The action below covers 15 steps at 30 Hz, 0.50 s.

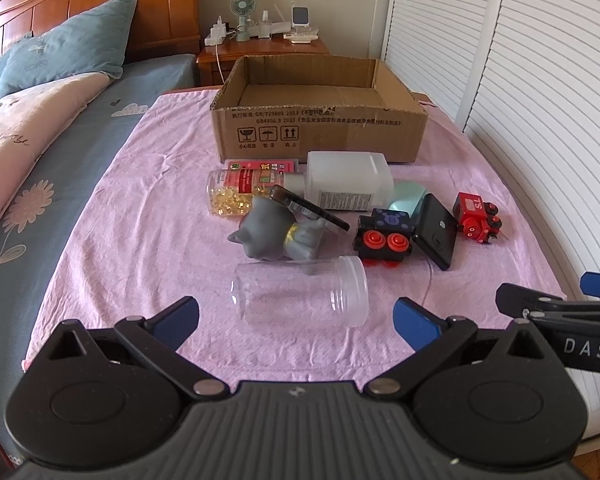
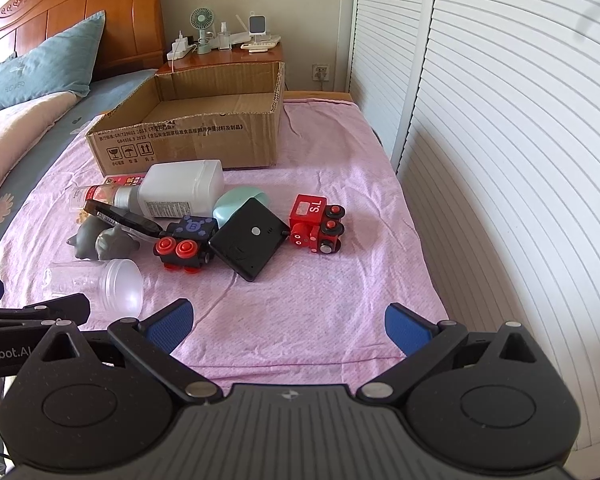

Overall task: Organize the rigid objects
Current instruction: 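Move the right tool toward the red S.L toy train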

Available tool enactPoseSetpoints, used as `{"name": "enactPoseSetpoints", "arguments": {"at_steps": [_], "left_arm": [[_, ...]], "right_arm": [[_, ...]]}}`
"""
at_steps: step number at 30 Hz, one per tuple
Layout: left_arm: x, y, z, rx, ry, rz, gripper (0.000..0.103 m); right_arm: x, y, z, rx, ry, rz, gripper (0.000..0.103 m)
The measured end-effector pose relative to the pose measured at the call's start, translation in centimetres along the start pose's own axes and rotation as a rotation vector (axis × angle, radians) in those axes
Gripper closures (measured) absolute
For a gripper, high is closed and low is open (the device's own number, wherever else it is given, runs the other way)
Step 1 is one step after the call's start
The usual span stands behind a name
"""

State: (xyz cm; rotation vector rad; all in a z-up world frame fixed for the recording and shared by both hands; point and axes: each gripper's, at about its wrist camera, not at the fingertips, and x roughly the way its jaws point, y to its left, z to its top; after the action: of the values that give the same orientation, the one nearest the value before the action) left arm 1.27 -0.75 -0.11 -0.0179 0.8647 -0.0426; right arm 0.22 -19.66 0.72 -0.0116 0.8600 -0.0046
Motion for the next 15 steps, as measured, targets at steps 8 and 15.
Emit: {"name": "enactPoseSetpoints", "arguments": {"at_steps": [8, 15], "left_arm": [[0.5, -0.3, 0.5, 0.015, -0.018, -0.001, 0.001], [1.6, -0.9, 1.0, 0.063, -0.018, 0.016, 0.001]], "right_arm": [[0.1, -0.4, 0.1, -0.007, -0.024, 0.029, 0.000], [0.3, -1.8, 0.3, 0.006, -0.064, 0.057, 0.000]]}}
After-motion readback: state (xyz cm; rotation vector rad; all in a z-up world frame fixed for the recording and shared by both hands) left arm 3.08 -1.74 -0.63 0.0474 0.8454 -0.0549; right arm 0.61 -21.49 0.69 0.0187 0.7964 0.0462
